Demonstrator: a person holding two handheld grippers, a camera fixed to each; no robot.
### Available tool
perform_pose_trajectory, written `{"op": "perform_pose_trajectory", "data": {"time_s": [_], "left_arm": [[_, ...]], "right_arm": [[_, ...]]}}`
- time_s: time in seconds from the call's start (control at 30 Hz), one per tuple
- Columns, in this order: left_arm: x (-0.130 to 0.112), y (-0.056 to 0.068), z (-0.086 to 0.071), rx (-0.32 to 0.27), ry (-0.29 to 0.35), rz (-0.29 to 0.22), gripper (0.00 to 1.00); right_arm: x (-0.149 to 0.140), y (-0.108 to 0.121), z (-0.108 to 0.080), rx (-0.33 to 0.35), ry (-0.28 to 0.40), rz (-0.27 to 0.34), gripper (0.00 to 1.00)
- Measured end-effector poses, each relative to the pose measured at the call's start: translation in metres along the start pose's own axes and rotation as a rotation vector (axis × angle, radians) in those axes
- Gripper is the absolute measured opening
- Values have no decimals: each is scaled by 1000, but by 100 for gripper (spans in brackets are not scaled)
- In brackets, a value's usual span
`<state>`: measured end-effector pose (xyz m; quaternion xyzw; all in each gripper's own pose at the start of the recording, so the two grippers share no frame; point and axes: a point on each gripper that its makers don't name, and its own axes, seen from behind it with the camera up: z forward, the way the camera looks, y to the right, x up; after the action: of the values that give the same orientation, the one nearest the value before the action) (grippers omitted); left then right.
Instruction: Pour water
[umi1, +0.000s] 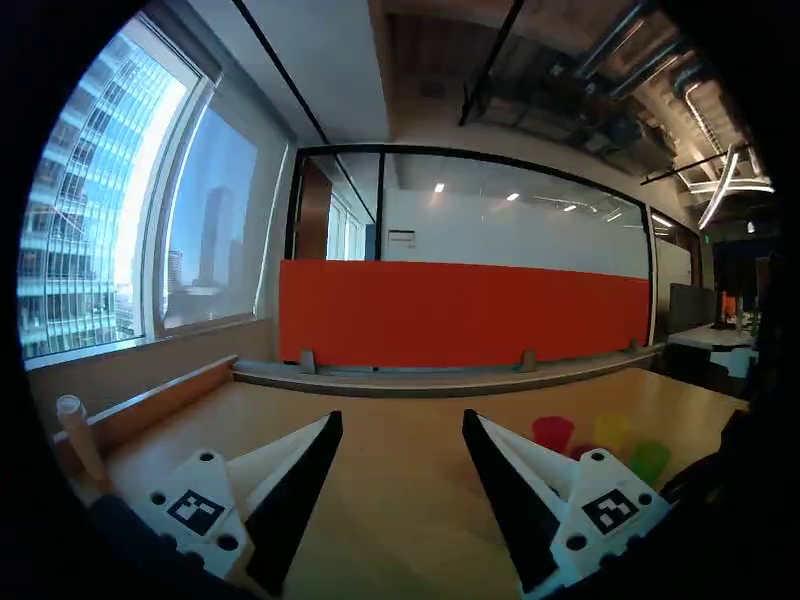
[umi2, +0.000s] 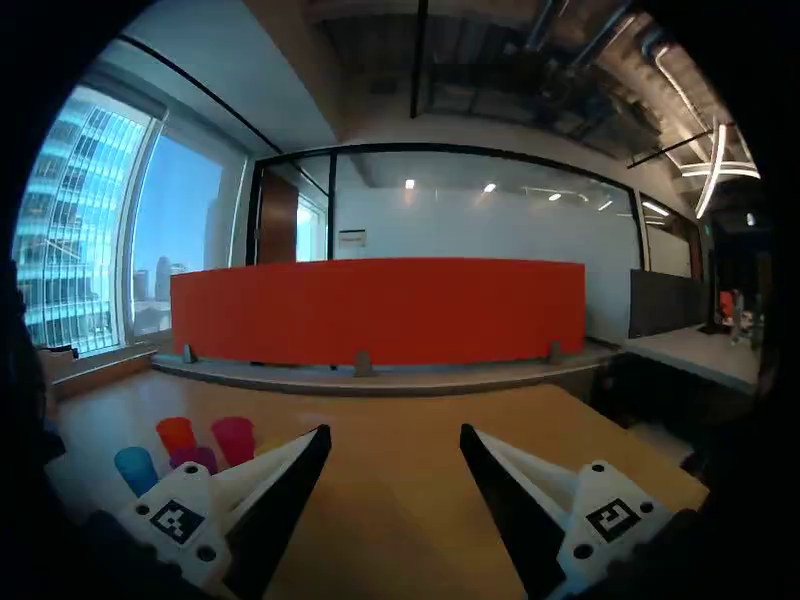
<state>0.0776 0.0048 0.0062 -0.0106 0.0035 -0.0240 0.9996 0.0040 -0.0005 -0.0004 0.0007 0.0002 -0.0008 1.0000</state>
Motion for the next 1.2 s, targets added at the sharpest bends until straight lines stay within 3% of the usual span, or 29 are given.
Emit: {"op": "perform_pose_trajectory", "data": {"time_s": [0.17, 0.37, 0.67, 0.97, 1.2], "left_arm": [[29, 4, 2, -22, -20, -6, 89], [72, 10, 6, -59, 3, -4, 89], [114, 8, 8, -88, 3, 5, 89], [112, 13, 8, -147, -19, -9, 89], [107, 30, 7, -236, -39, -36, 89]], "right_arm": [[29, -5, -2, 18, 4, -18, 100], [69, -14, -3, 38, 18, -32, 100], [105, -26, -6, 77, 31, -28, 100], [102, -41, -9, 159, 29, -8, 100], [114, -65, -18, 289, 44, 4, 100]]}}
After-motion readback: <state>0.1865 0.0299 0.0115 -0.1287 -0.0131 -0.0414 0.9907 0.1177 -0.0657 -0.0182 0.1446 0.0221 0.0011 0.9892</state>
